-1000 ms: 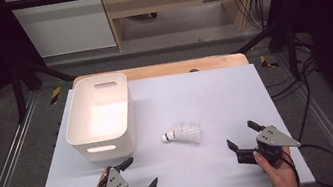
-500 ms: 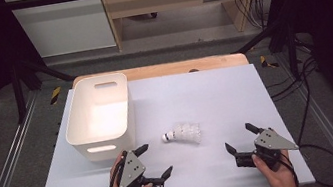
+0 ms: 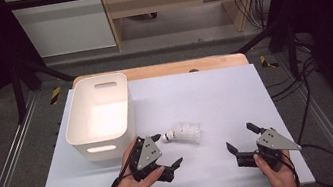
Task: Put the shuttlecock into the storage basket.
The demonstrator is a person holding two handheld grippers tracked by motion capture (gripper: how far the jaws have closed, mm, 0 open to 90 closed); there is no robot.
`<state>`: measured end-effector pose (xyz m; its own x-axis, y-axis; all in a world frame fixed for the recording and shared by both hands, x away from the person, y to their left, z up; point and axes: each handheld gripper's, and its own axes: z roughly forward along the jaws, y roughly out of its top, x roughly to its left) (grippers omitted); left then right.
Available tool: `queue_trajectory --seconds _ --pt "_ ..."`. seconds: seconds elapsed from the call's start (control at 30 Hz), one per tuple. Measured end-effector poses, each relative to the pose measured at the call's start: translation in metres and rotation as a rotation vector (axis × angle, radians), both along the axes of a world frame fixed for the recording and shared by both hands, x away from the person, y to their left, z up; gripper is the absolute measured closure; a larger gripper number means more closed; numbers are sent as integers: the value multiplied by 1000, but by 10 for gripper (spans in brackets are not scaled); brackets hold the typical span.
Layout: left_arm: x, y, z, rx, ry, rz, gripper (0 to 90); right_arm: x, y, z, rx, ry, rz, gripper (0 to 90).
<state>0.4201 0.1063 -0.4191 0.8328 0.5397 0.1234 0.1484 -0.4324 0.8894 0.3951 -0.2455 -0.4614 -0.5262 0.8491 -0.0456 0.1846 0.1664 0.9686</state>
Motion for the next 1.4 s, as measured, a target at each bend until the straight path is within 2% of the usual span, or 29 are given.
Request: queue_trajectory --seconds 0.13,0.33,0.53,0.87,1.2,1.27,1.37,1.4 --pt "9 -4 -1 19 26 15 58 0 -1 0 5 -1 0 48" --pt "18 -8 -1 43 46 10 56 1 -1 -1 -1 -22 -1 48" --pt "29 -6 -8 76 78 9 51 -1 0 -1 11 -16 13 47" --pt "39 -11 -15 75 80 19 48 -1 0 0 31 6 10 39" --pt "52 -24 -28 132 95 20 56 -1 0 -1 36 8 30 33" --pt "55 -28 -31 154 93 12 56 -1 0 0 34 5 34 33" --pt "62 -33 -34 185 67 7 69 -2 0 0 36 5 36 33" --pt "65 -34 -35 186 72 8 69 -1 0 -1 35 4 38 32"
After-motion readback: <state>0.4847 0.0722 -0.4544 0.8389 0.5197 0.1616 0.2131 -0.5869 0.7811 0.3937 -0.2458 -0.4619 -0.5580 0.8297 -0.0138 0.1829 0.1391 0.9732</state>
